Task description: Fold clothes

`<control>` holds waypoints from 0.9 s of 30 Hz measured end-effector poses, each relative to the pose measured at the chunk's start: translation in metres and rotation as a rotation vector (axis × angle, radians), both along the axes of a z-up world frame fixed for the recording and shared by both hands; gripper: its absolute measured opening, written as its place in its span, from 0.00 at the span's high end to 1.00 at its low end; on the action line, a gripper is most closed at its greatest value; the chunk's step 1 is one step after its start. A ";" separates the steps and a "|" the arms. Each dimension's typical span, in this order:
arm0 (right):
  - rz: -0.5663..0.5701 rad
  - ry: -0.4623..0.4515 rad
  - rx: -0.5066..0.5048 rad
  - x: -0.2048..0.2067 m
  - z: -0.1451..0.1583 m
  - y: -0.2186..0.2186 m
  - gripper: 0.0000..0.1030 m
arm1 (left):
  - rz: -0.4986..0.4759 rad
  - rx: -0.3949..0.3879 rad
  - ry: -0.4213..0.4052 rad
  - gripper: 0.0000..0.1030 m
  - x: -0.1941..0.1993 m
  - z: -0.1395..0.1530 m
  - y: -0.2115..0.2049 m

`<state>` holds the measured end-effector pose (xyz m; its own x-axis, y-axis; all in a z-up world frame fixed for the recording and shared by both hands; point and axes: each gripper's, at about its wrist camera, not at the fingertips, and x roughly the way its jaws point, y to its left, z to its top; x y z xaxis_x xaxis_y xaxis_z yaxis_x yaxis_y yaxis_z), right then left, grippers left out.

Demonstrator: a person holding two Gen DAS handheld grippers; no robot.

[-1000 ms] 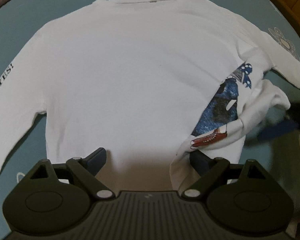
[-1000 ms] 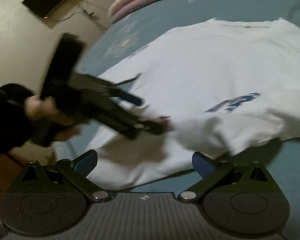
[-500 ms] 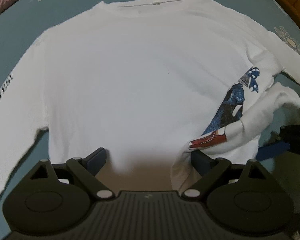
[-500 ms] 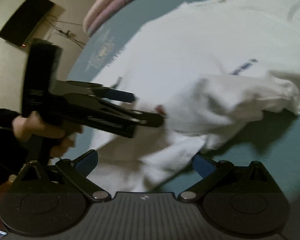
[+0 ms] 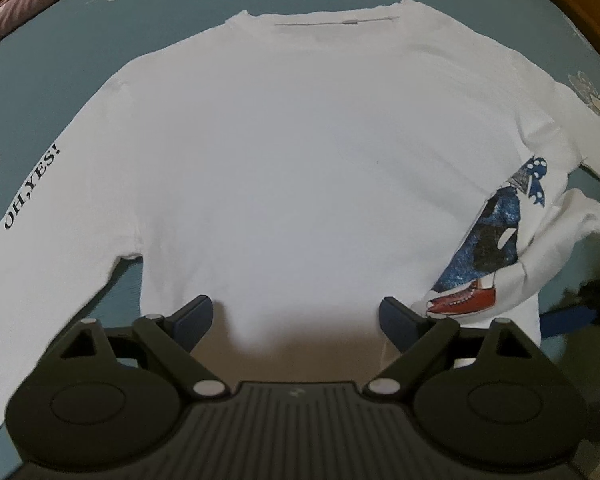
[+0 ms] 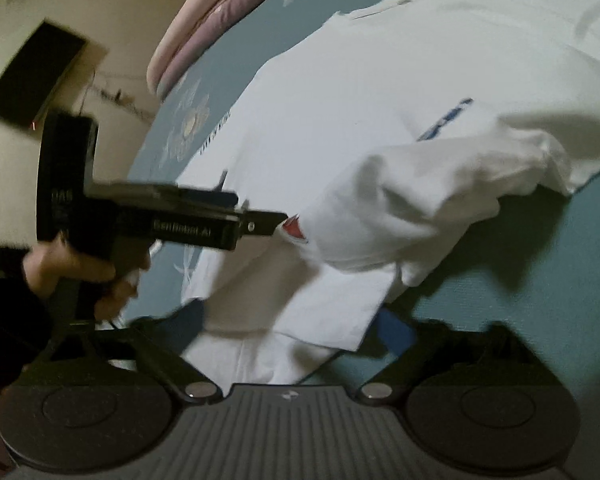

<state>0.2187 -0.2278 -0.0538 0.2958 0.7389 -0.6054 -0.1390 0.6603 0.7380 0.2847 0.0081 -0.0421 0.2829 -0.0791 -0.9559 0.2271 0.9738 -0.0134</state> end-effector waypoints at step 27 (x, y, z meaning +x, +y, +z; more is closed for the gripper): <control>-0.059 0.139 -0.229 -0.096 0.053 -0.070 0.90 | -0.152 -0.075 0.056 0.13 -0.031 0.025 -0.040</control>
<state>0.1229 -0.2978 -0.0005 0.2366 0.5623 -0.7924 -0.0034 0.8160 0.5780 0.2537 -0.0319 -0.0167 0.2089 -0.1884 -0.9596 0.3684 0.9241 -0.1012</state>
